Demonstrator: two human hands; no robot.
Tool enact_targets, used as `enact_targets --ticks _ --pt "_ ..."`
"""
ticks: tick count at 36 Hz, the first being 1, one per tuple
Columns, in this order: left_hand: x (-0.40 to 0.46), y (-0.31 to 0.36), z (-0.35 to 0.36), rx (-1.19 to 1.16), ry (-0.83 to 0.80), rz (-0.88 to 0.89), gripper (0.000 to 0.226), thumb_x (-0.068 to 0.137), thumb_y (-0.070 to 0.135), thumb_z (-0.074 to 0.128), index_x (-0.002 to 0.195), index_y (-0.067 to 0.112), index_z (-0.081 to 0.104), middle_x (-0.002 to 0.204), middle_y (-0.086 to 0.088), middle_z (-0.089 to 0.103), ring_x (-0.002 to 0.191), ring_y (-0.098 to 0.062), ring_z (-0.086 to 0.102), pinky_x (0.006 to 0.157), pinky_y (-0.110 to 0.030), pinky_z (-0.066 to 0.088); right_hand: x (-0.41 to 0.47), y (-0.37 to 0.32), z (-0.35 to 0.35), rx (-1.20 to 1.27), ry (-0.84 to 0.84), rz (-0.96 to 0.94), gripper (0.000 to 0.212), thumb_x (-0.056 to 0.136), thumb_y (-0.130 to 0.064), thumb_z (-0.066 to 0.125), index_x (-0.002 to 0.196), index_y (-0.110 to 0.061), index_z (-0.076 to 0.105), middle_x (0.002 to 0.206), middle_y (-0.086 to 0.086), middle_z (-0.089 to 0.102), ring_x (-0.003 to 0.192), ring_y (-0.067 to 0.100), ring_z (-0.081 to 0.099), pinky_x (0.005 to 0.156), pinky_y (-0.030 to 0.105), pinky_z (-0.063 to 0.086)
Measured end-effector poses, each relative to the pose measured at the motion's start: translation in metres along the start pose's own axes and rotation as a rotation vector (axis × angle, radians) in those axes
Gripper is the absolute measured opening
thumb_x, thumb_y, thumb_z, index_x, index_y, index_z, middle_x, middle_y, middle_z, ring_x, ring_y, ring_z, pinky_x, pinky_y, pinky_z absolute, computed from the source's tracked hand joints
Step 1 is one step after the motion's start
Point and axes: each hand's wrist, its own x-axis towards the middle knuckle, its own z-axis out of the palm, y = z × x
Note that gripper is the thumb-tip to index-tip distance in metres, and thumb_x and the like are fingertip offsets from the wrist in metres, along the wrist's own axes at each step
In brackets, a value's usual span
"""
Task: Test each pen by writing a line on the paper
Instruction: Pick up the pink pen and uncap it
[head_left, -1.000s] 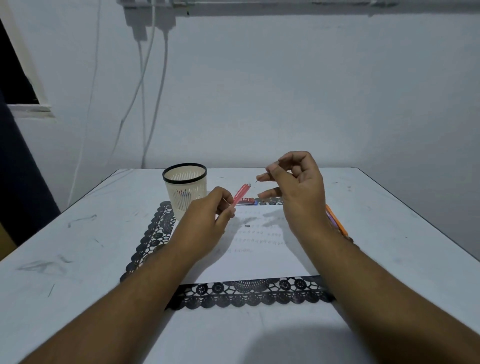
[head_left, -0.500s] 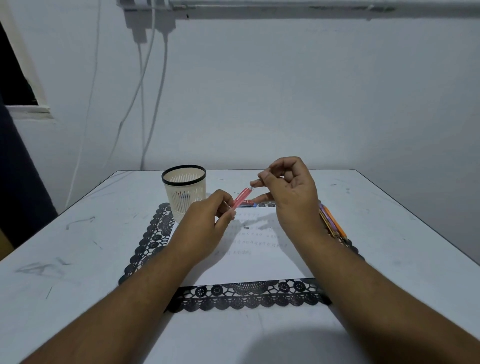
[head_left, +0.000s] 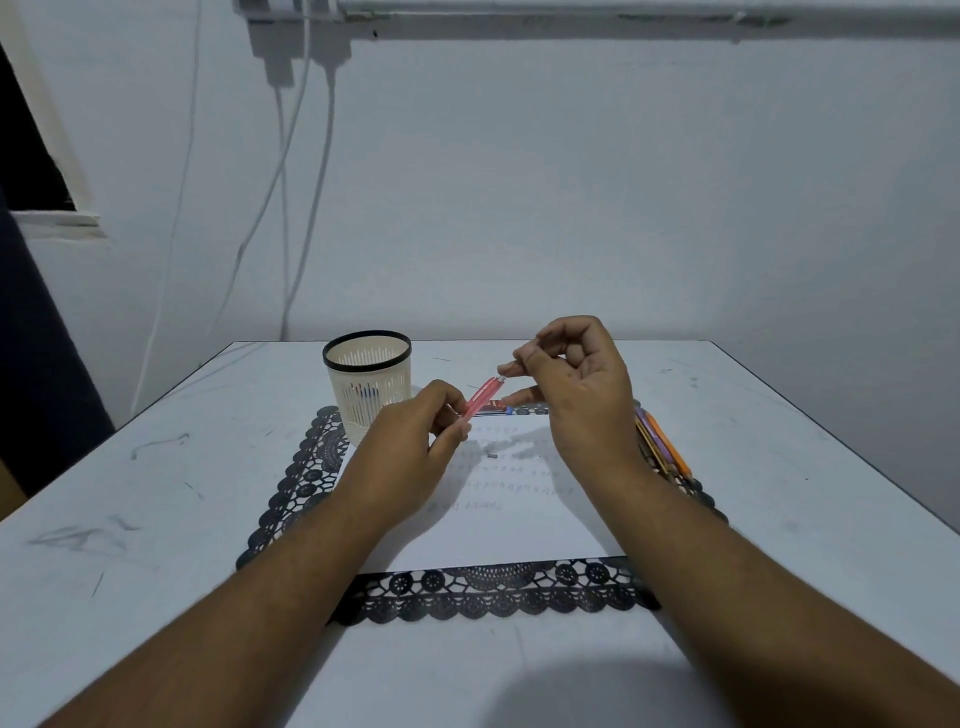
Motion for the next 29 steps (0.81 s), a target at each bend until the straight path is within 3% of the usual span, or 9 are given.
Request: enact_targets --ticks 7,14,20,29 --pt "-0.0003 0.001 -0.0001 -0.002 0.007 -0.005 0.009 0.1 0.023 0.065 0.103 0.029 0.06 0.084 0.014 0.069 0.071 0.003 0.063 0.065 -0.03 0.054 -0.0026 0.0003 -0.0023 -0.117 -0.013 -0.004 0.01 0.103 -0.014 0.063 0.108 -0.02 0.057 0.09 0.006 0.078 0.091 0.022 0.077 0.065 0.039 0.064" --pt "-0.0001 0.0004 0.0001 0.002 0.008 -0.01 0.01 0.099 0.022 0.066 0.103 0.03 0.061 0.084 0.013 0.069 0.07 0.001 0.064 0.066 -0.034 0.056 -0.0041 -0.0006 -0.004 -0.281 -0.058 -0.055 0.011 0.107 -0.02 0.058 0.108 -0.03 0.054 0.089 -0.001 0.079 0.092 0.018 0.076 0.071 0.049 0.065" --pt "-0.0008 -0.0001 -0.0002 0.007 0.011 -0.002 0.011 0.099 0.022 0.066 0.102 0.031 0.06 0.084 0.015 0.069 0.072 0.001 0.064 0.065 -0.034 0.057 -0.0037 -0.0031 -0.0047 -0.332 -0.041 -0.114 0.011 0.105 -0.019 0.06 0.107 -0.029 0.056 0.087 -0.004 0.078 0.089 0.016 0.076 0.079 0.056 0.062" --pt "0.0002 -0.0008 0.0001 0.007 0.001 -0.008 0.011 0.099 0.022 0.066 0.104 0.03 0.061 0.085 0.014 0.07 0.074 0.001 0.064 0.068 -0.036 0.059 -0.0049 -0.0033 -0.0038 -0.361 -0.036 -0.133 0.011 0.104 -0.019 0.061 0.108 -0.028 0.057 0.087 -0.004 0.077 0.088 0.015 0.075 0.075 0.054 0.062"
